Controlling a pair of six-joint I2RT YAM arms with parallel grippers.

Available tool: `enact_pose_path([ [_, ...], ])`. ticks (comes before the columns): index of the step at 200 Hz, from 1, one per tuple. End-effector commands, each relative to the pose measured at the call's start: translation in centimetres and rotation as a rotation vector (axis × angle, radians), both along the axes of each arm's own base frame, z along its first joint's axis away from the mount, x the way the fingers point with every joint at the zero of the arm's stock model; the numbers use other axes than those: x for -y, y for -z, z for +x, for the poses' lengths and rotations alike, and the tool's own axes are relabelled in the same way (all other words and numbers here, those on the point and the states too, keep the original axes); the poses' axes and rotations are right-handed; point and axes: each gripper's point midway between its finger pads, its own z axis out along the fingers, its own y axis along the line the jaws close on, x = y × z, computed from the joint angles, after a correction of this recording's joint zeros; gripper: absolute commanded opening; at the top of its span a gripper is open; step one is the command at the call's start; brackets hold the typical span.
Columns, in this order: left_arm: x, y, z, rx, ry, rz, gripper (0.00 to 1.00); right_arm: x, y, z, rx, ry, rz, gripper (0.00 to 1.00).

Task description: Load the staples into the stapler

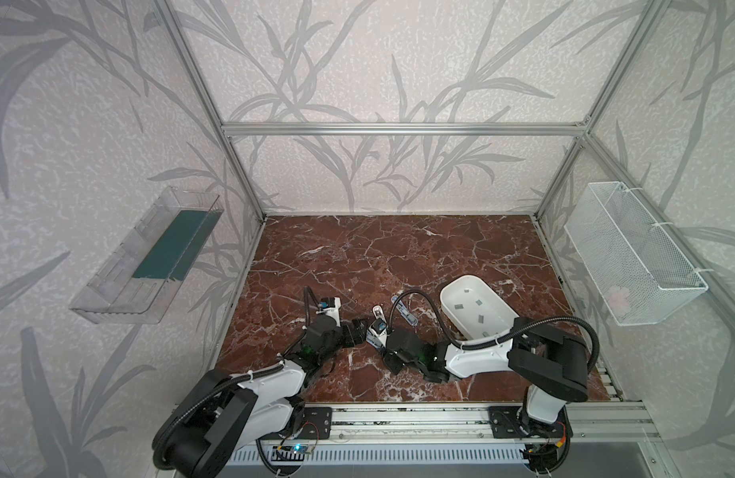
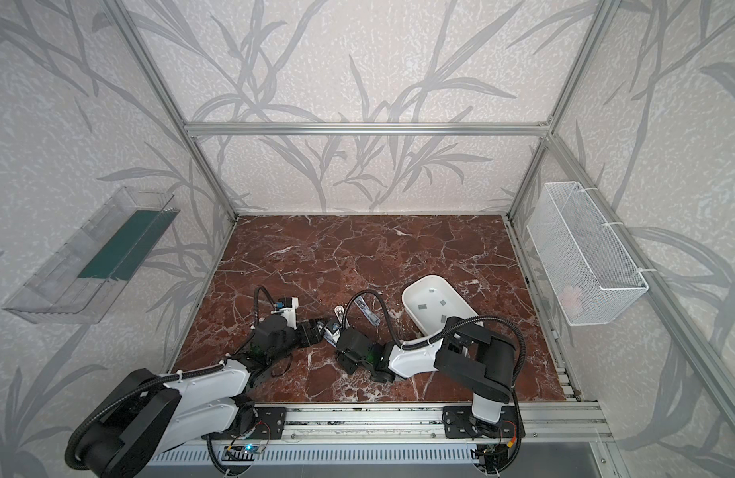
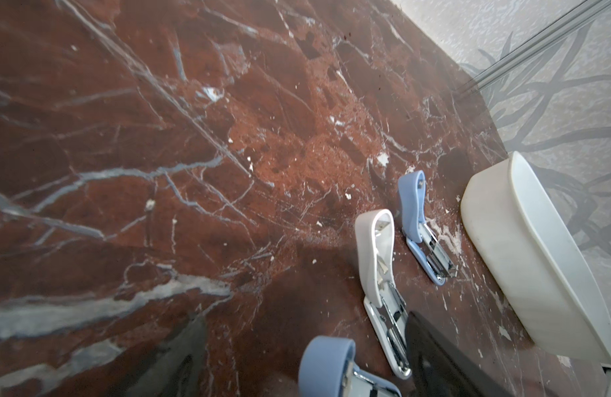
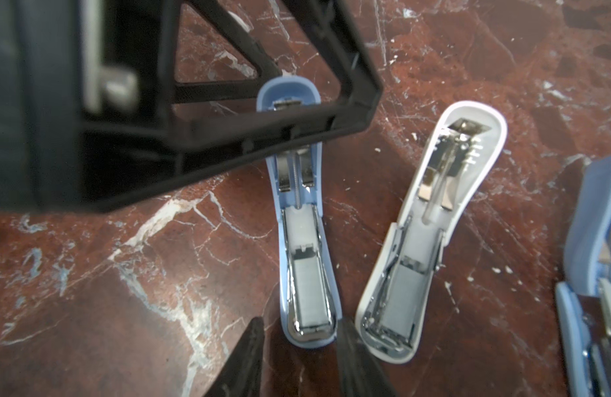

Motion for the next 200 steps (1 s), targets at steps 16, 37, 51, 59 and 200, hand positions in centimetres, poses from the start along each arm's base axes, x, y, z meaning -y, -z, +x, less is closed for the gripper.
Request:
enact_pose_path([
  [16, 1.6, -1.2, 0.6, 0.047, 0.029, -0.040, 0.85, -0.4, -1.0, 0.1, 0.032, 0.000, 0.039, 0.37],
  [37, 2.3, -1.3, 0.3, 0.054, 0.050, -0.048, 0.81, -0.2, -0.5, 0.2, 0.034, 0.006, 0.037, 0.36],
  [51, 2.6, -1.3, 0.2, 0.062, 0.059, -0.045, 0.78, -0.2, -0.2, 0.2, 0.036, 0.008, 0.039, 0.35],
  [59, 2.7, -1.3, 0.2, 0.063, 0.066, -0.040, 0.75, -0.3, -0.1, 0.2, 0.037, 0.008, 0.042, 0.33],
  [200, 6.3, -0.4, -2.1, 0.204, 0.285, 0.161, 0.41, -0.9, 0.3, 0.5, 0.042, 0.016, 0.068, 0.18],
])
